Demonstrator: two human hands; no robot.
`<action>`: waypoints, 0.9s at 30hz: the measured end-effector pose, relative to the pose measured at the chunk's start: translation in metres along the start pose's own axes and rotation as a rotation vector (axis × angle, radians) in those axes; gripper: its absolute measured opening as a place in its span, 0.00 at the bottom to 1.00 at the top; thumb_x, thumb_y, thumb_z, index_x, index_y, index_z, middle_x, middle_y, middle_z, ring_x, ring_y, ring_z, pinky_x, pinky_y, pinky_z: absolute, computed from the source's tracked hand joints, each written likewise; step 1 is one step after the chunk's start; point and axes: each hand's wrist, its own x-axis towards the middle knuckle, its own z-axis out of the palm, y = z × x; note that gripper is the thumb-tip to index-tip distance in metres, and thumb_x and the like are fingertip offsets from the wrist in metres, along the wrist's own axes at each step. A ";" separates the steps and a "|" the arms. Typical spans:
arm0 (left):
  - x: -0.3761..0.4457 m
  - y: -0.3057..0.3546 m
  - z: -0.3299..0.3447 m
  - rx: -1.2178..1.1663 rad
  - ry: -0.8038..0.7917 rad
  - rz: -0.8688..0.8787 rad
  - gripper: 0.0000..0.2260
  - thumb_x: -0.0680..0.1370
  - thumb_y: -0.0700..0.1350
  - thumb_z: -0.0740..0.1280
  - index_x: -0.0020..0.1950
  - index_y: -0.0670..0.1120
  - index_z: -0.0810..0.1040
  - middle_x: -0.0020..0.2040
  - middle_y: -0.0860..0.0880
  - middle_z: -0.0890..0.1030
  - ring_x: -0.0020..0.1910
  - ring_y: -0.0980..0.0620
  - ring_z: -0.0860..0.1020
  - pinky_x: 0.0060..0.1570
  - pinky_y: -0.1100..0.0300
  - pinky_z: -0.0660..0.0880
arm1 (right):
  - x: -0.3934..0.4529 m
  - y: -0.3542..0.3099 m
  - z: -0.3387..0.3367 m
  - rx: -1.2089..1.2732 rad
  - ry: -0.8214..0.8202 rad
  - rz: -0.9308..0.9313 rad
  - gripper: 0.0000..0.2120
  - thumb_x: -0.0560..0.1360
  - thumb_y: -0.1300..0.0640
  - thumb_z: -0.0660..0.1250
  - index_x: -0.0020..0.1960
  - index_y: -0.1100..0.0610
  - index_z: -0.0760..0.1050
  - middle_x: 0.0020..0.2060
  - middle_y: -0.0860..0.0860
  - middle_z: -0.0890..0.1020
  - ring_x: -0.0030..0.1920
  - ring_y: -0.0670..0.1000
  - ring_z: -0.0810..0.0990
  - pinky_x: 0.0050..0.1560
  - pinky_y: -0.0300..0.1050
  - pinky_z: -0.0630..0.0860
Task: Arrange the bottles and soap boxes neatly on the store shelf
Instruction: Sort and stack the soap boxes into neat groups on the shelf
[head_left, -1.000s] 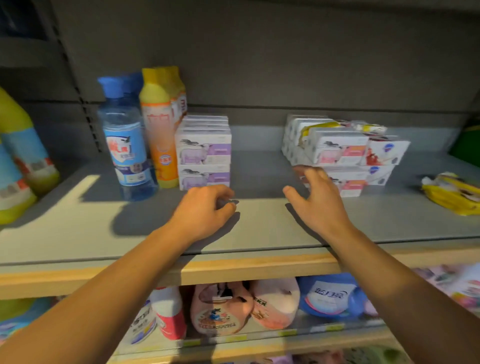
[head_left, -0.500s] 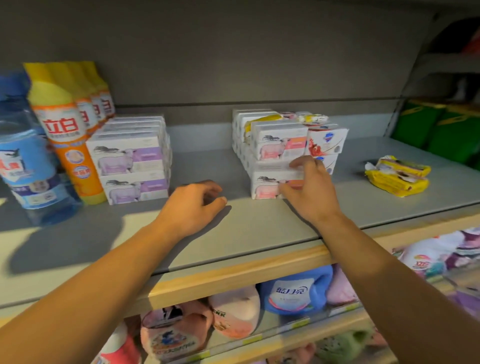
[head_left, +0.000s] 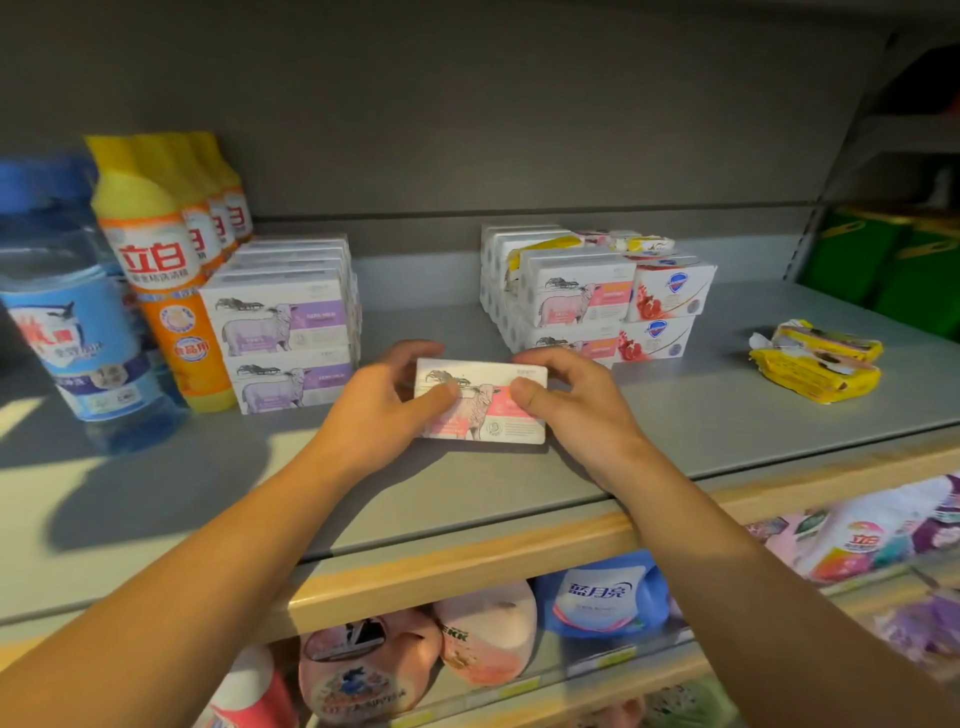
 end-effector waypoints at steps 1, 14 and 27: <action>0.000 -0.001 -0.002 -0.061 0.003 -0.023 0.15 0.77 0.45 0.70 0.63 0.48 0.76 0.50 0.50 0.85 0.47 0.55 0.84 0.45 0.62 0.80 | 0.000 -0.001 0.002 0.026 0.000 0.033 0.09 0.76 0.62 0.70 0.52 0.48 0.79 0.53 0.54 0.82 0.42 0.43 0.85 0.39 0.37 0.79; 0.010 -0.001 -0.003 -0.675 -0.010 -0.346 0.13 0.79 0.49 0.67 0.56 0.40 0.79 0.46 0.40 0.85 0.37 0.46 0.83 0.34 0.57 0.81 | 0.001 0.004 0.001 0.124 0.042 0.108 0.17 0.64 0.49 0.74 0.51 0.52 0.80 0.47 0.50 0.86 0.45 0.48 0.85 0.41 0.38 0.79; 0.009 -0.003 -0.007 -0.524 -0.097 -0.206 0.28 0.62 0.62 0.73 0.52 0.42 0.81 0.40 0.40 0.84 0.30 0.48 0.79 0.29 0.59 0.79 | 0.009 -0.003 0.008 -0.054 0.111 0.287 0.29 0.68 0.31 0.57 0.47 0.55 0.80 0.32 0.61 0.84 0.28 0.54 0.81 0.31 0.46 0.76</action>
